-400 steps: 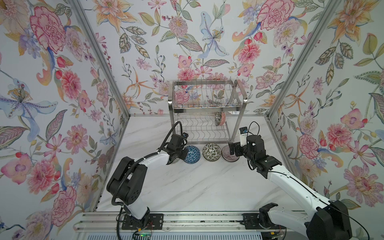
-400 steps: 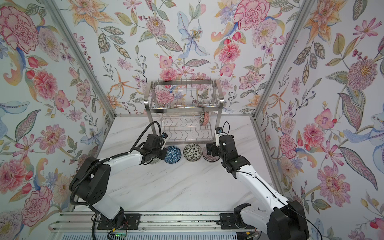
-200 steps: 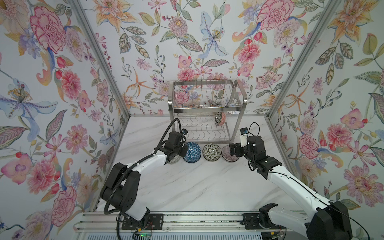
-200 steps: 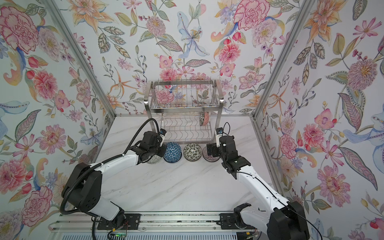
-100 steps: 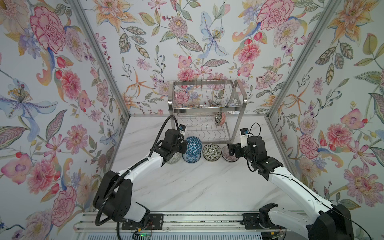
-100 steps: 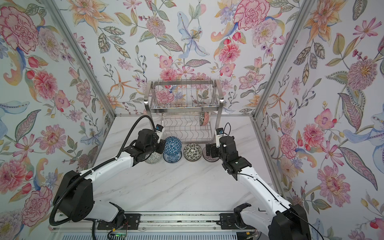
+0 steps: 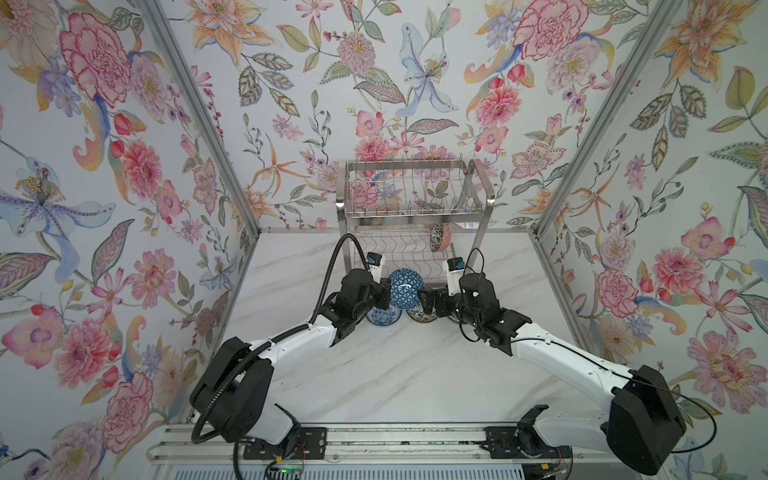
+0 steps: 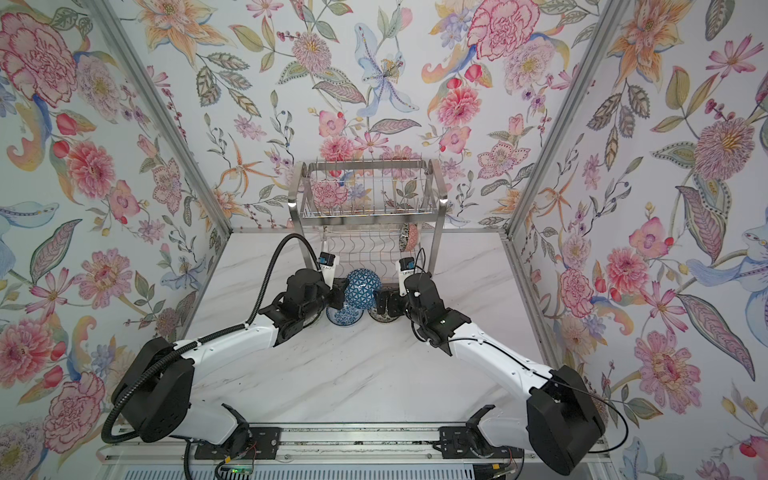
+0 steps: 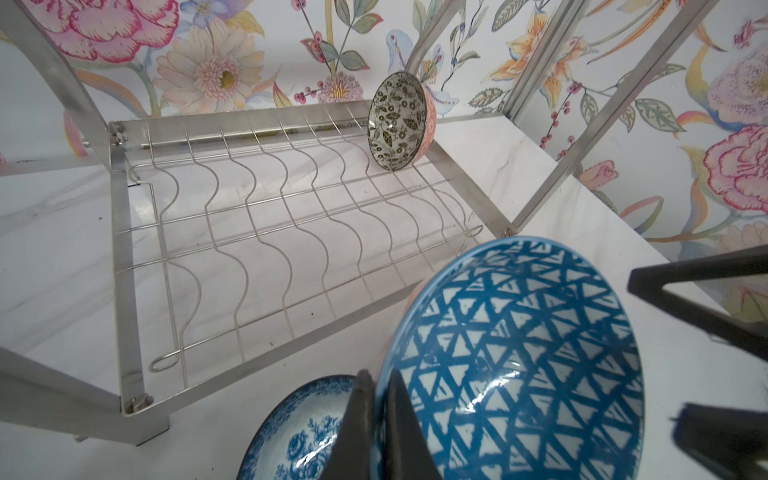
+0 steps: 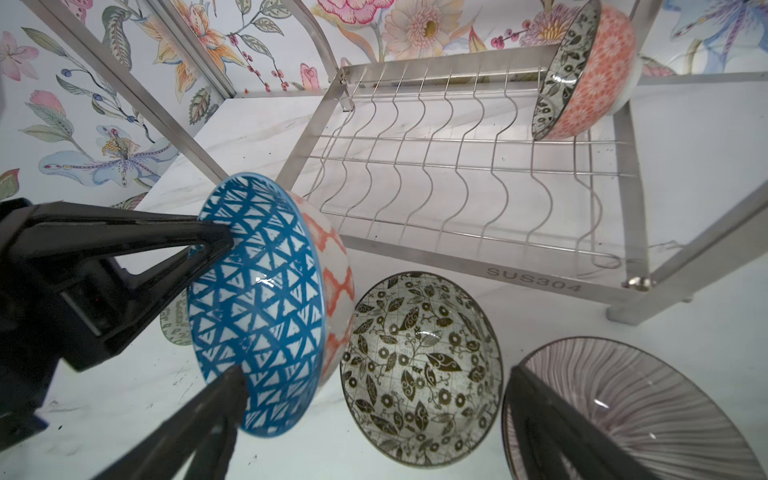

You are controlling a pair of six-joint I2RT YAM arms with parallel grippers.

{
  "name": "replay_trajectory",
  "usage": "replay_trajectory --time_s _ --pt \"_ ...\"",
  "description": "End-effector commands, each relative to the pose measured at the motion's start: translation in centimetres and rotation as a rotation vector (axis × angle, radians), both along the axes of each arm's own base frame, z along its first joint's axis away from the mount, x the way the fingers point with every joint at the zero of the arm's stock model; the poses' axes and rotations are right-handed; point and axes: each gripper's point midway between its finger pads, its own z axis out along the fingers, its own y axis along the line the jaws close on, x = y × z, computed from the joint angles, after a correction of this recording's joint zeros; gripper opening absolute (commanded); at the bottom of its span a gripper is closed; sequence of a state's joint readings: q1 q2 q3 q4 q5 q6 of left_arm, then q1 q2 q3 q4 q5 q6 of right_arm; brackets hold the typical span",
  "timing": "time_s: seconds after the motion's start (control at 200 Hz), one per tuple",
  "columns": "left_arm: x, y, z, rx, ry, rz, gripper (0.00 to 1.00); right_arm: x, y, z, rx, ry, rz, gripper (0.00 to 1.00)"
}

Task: Load the bowls into the dish rack
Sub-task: 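Lift the blue bowl with left gripper toward right gripper while right approaches, then grasp the blue bowl rim with right gripper and open left gripper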

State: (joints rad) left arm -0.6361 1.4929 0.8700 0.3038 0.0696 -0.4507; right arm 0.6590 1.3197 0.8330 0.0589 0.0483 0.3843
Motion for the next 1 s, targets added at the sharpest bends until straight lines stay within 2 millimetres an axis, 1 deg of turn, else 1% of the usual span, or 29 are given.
replay_trajectory --time_s 0.0,0.085,0.17,0.295,0.33,0.39,0.445,0.47,0.565,0.806,0.821,0.846,0.901,0.956,0.966,0.996 --pt "0.6 -1.5 2.8 -0.101 -0.076 0.004 0.0 1.0 1.7 1.1 0.092 -0.003 -0.026 1.0" --pt "0.3 -2.2 2.5 -0.106 -0.071 -0.011 0.0 1.8 2.0 0.6 0.116 0.005 -0.055 0.97" --pt "0.0 -2.9 2.3 -0.117 -0.065 -0.027 0.0 2.4 2.4 0.2 0.139 0.013 -0.077 0.89" --pt "-0.3 -3.5 2.1 -0.121 -0.061 -0.045 0.0 3.0 2.9 -0.3 0.158 0.026 -0.097 0.73" --pt "-0.4 -3.7 2.1 -0.121 -0.062 -0.051 0.0 3.1 2.9 -0.4 0.159 0.026 -0.103 0.67" --pt "-0.6 -3.8 2.0 -0.12 -0.063 -0.055 0.0 3.2 2.9 -0.5 0.161 0.025 -0.112 0.52" --pt "-0.7 -3.9 2.0 -0.12 -0.061 -0.059 0.0 3.2 3.0 -0.4 0.16 0.022 -0.114 0.36" --pt "-0.7 -3.9 2.0 -0.122 -0.062 -0.061 0.0 3.2 3.0 -0.4 0.159 0.021 -0.116 0.3" --pt "-0.9 -3.9 1.8 -0.122 -0.059 -0.066 0.0 3.2 3.0 -0.3 0.15 0.017 -0.12 0.0" --pt "-1.4 -3.6 1.4 -0.087 -0.05 -0.078 0.0 3.1 2.4 0.2 0.105 -0.018 -0.129 0.0" --pt "-1.5 -3.7 1.5 -0.083 -0.051 -0.087 0.05 3.1 2.4 0.3 0.1 -0.022 -0.128 0.0" --pt "-1.6 -3.8 1.4 -0.069 -0.048 -0.103 0.2 3.1 2.2 0.4 0.094 -0.028 -0.132 0.0" --pt "-2.0 -4.1 1.3 -0.017 -0.041 -0.142 0.56 3.1 1.9 0.6 0.076 -0.04 -0.138 0.0" --pt "-2.1 -3.6 1.1 0.051 -0.031 -0.154 0.95 3.1 1.5 1.0 0.053 -0.057 -0.147 0.0" --pt "-2.2 -3.5 1.1 0.062 -0.03 -0.155 0.98 3.2 1.4 1.0 0.049 -0.06 -0.149 0.0" --pt "-2.3 -3.1 1.2 0.094 -0.028 -0.158 0.99 3.2 1.1 1.2 0.036 -0.069 -0.154 0.0"
